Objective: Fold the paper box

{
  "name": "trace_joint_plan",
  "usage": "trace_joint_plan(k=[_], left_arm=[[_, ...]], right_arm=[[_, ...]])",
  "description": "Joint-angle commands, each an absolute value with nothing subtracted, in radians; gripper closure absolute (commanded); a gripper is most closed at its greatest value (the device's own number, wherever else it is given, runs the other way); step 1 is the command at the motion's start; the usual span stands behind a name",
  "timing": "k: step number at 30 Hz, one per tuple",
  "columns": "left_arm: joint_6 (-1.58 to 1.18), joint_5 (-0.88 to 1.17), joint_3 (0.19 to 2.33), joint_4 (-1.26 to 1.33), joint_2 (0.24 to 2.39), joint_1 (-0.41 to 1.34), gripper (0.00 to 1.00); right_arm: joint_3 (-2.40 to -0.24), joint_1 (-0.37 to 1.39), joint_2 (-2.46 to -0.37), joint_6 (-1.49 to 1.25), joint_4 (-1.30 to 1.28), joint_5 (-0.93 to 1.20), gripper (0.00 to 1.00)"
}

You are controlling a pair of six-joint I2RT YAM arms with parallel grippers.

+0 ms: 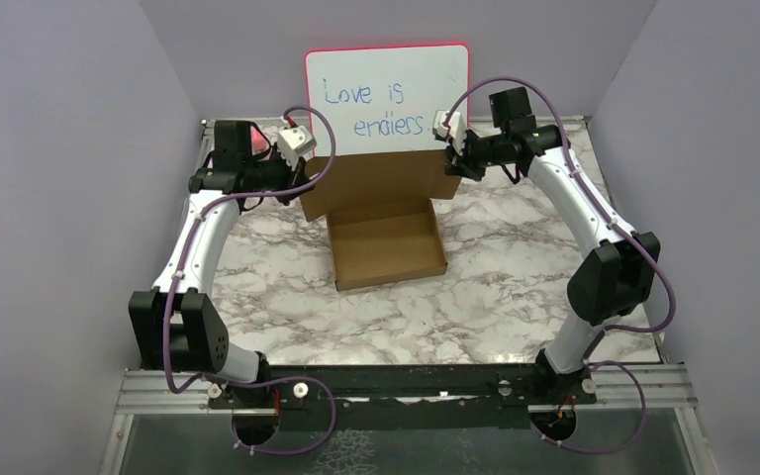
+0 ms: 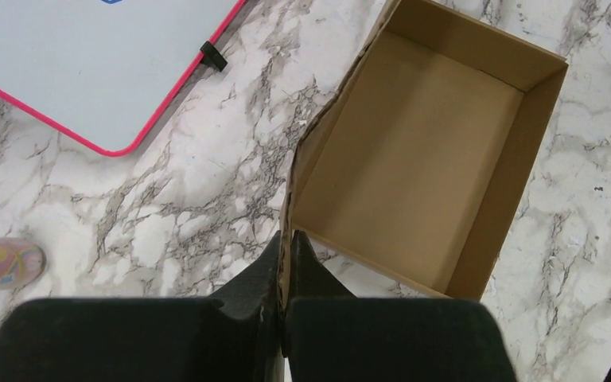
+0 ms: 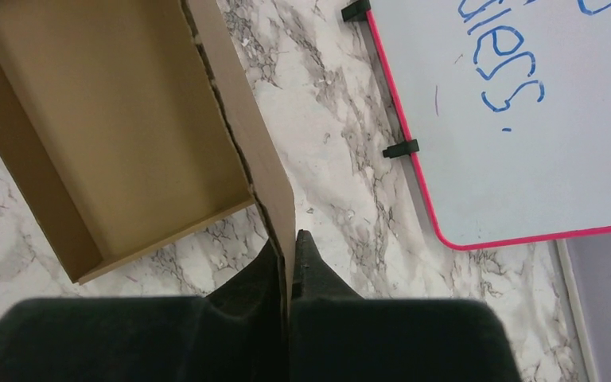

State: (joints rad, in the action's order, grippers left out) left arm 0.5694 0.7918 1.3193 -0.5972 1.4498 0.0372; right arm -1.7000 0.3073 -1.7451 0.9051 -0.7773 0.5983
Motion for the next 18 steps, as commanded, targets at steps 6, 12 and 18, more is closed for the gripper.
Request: trace_joint_plan(k=[6, 12, 18], left_arm=[[0.309, 0.595, 1.244, -0.456, 1.388, 0.078, 1.00], [0.199, 0.511, 1.246, -0.443, 1.391, 0.100, 1.00], [0.102, 0.407, 1.256, -0.429, 1.385, 0.129, 1.00]], right_arm=[[-1.692, 0.336, -1.739, 0.664, -0.648, 0.611, 0.99], [-1.644, 0.399, -1.726, 0.554, -0.586, 0.464, 0.99], [-1.603, 0.465, -1.696, 0.421, -0.504, 0.252, 0.99]])
